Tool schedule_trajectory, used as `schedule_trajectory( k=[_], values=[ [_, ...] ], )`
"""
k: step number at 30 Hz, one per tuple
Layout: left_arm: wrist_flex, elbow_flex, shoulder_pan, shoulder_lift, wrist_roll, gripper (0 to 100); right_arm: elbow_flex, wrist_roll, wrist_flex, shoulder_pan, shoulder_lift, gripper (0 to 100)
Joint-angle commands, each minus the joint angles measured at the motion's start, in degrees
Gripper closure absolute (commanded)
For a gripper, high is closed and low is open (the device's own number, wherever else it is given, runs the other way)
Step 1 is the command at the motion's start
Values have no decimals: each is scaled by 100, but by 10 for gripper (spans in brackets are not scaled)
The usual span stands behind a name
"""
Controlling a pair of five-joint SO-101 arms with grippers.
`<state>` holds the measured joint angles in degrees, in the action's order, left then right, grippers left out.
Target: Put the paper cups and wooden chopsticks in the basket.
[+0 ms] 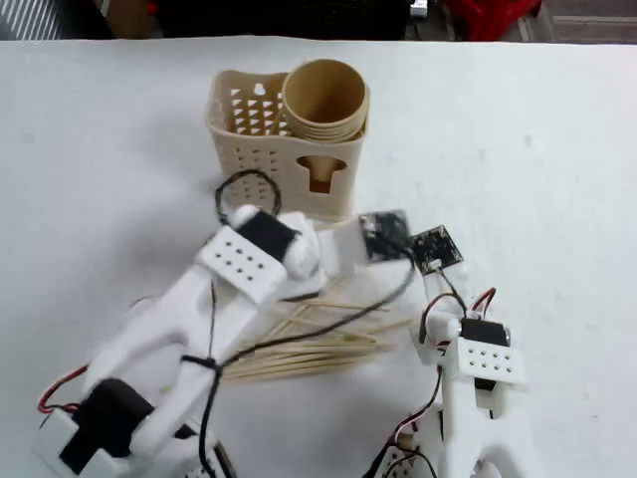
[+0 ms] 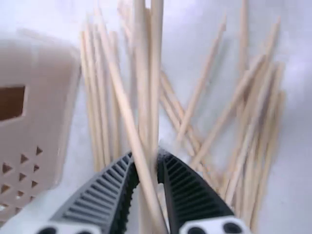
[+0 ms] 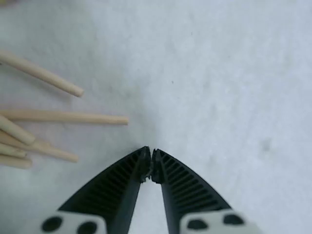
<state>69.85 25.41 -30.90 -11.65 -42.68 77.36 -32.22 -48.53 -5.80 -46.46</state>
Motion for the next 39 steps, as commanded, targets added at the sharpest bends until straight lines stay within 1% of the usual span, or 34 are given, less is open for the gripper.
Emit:
schedule_trajectory(
  k=[1,4,10,12,14,15,17,19,22,24,26,29,31,34,39],
  values=[
    [343,-1099,-48,-567,475,978,-26,-70,92,-31,-127,981],
    [396,-1688,119,-796,615,978,-26,-70,92,-31,-127,981],
    [1029,-2479,84,-892,624,978,-26,-70,92,-31,-127,981],
    [1275,-2400,-110,-848,580,978,-18,-70,92,-31,-127,981],
    [1292,-1829,-233,-673,563,978,-18,-70,92,-31,-127,981],
    [1248,-1574,-233,-558,554,978,-18,-70,92,-31,-127,981],
    [967,-1231,13,-444,554,978,-18,-70,92,-31,-127,981],
    [844,-1222,180,-435,571,978,-18,-70,92,-31,-127,981],
    [677,-1046,-75,-295,352,979,-18,-70,92,-31,-127,981],
    [563,-800,-84,-40,79,979,-18,-70,92,-31,-127,981],
    [185,-387,40,347,-141,977,-9,-70,92,-31,-127,981],
    [-633,88,268,910,-220,976,-9,-70,92,-31,-127,981],
    [-897,167,365,1095,-237,966,-9,-70,92,-31,-127,981],
    [-976,193,400,1156,-246,912,-9,-70,92,-31,-127,981],
    [-941,202,444,1165,-237,906,-9,-70,92,-31,-127,981]
  ],
)
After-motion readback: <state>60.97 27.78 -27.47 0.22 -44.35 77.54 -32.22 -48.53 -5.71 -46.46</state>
